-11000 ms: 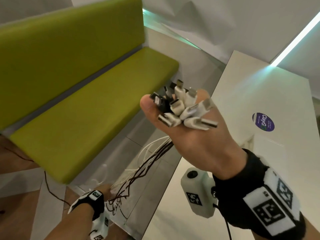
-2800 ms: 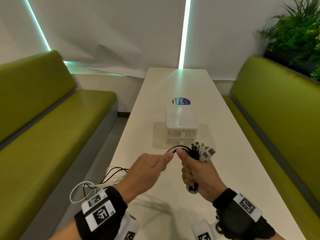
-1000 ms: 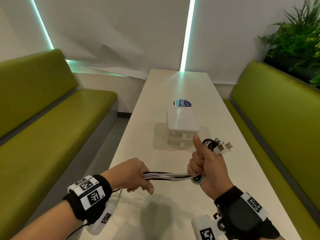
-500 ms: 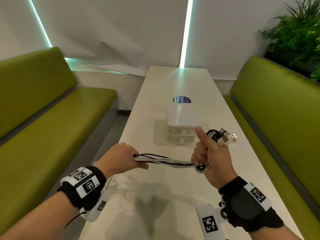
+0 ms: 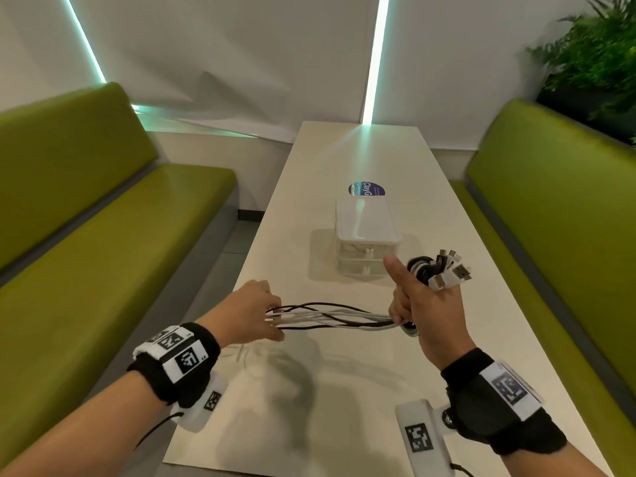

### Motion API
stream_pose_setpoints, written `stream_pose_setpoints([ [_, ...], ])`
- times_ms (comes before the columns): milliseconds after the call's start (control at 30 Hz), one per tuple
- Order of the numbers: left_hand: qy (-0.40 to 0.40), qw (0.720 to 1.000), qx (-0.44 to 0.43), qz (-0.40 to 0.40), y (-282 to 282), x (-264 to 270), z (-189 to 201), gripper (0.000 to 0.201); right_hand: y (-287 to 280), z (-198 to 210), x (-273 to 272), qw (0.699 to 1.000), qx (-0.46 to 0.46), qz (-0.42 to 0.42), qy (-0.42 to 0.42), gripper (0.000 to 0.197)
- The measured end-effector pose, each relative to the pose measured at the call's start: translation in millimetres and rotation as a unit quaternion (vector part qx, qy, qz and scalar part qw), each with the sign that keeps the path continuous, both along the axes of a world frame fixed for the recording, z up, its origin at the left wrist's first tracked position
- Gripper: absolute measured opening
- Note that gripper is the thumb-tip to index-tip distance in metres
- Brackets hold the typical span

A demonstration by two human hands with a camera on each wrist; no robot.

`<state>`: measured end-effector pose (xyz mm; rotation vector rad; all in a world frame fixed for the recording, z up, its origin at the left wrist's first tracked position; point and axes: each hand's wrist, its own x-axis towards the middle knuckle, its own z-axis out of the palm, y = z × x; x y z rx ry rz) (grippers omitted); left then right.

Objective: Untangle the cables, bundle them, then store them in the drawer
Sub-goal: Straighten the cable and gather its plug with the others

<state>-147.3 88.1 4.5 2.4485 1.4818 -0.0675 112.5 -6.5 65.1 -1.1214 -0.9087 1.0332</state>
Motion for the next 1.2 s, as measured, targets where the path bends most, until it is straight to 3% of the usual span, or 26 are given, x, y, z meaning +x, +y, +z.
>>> stream_pose_setpoints([
  [133,-0.148,0.986,0.001,0.073,-5,-22,7,0.053,4,-2,4,1.0,-0.003,-0.006,-0.016,0.045],
  [200,-0.205,0.97,0.041,0.123,-6,-25,13,0.043,6,-3,1,1.0,-0.01,-0.01,-0.023,0.044],
  [267,-0.263,0.956,-0.035,0.128,-5,-24,16,0.024,9,-4,-2,1.0,-0.01,-0.01,-0.026,0.045],
  [300,-0.257,0.956,-0.096,0.107,-4,-23,16,0.024,9,-4,-3,1.0,-0.008,-0.01,-0.027,0.046],
  [367,-0.167,0.971,-0.158,0.059,-1,-26,12,0.038,9,-4,-2,0.999,-0.006,-0.013,-0.031,0.048],
  [500,0.031,0.993,-0.11,0.031,17,-53,3,0.044,8,-7,5,0.999,-0.017,-0.01,-0.036,0.047],
  [633,0.105,0.991,-0.08,0.034,36,-71,3,0.02,9,-14,3,0.998,-0.026,-0.009,-0.06,0.046],
  [767,0.076,0.995,-0.019,0.058,53,-89,-4,0.035,9,-17,4,0.997,-0.035,-0.006,-0.062,0.048],
  [967,0.103,0.984,0.097,0.11,55,-96,6,0.021,11,-15,10,0.997,-0.032,-0.003,-0.065,0.05],
  [1200,0.025,0.964,0.112,0.239,63,-123,23,0.022,10,-16,15,0.996,-0.046,-0.002,-0.071,0.052],
])
